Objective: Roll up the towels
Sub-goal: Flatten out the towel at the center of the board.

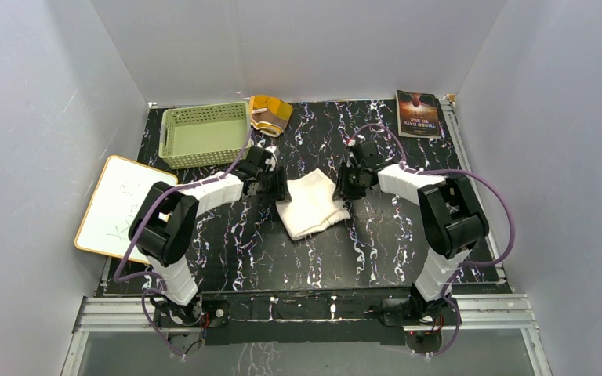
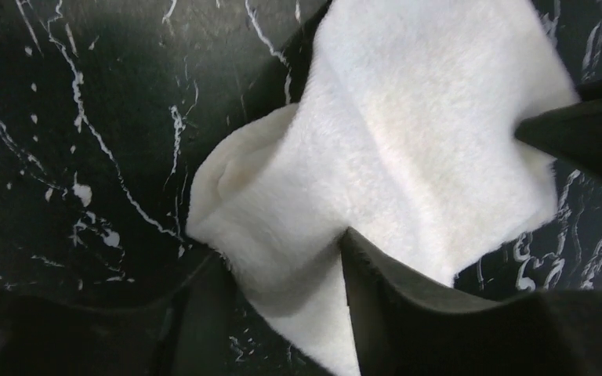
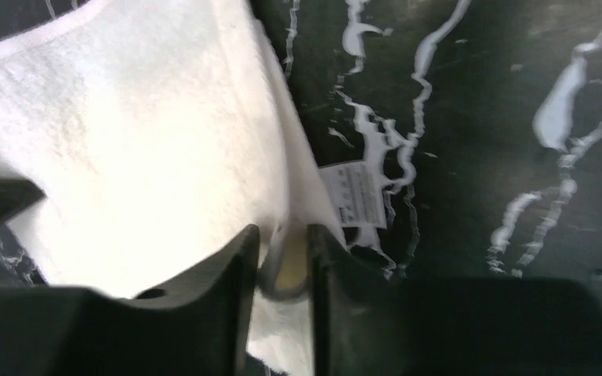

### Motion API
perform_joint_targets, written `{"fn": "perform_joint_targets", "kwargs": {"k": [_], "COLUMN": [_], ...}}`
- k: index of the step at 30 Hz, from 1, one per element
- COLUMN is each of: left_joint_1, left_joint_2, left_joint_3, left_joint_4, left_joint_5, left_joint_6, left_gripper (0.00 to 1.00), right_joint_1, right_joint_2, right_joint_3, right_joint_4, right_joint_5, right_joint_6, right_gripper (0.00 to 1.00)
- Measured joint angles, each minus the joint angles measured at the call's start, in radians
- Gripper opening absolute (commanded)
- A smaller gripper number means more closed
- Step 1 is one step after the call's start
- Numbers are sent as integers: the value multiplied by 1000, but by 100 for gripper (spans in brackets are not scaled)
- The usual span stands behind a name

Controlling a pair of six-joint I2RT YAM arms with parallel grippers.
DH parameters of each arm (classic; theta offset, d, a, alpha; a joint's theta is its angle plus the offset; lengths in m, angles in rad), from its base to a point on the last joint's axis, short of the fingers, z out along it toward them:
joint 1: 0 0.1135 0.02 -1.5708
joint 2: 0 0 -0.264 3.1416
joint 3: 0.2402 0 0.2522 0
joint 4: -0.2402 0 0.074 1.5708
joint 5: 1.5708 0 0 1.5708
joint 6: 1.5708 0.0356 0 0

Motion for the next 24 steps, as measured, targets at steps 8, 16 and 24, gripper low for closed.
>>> {"fn": "perform_joint_targets", "kwargs": {"k": [8, 16, 24], "left_joint_1": [77, 244, 214], "left_joint_2": [-2, -140, -463], "left_joint_3": [58, 526, 426], "left_joint_4": [3, -113, -85], "left_joint_5": [30, 5, -4], "left_joint_6": [29, 170, 243], "left_gripper": [0, 0, 98], "right_joint_1": [30, 33, 44], "right_joint_2": [14, -136, -495], "right_joint_3": [101, 598, 280], "right_joint_4": [-57, -82, 51], "right_joint_5": [-29, -20, 41], "right_joint_6": [-1, -30, -32], "right_gripper": [0, 0, 0]}}
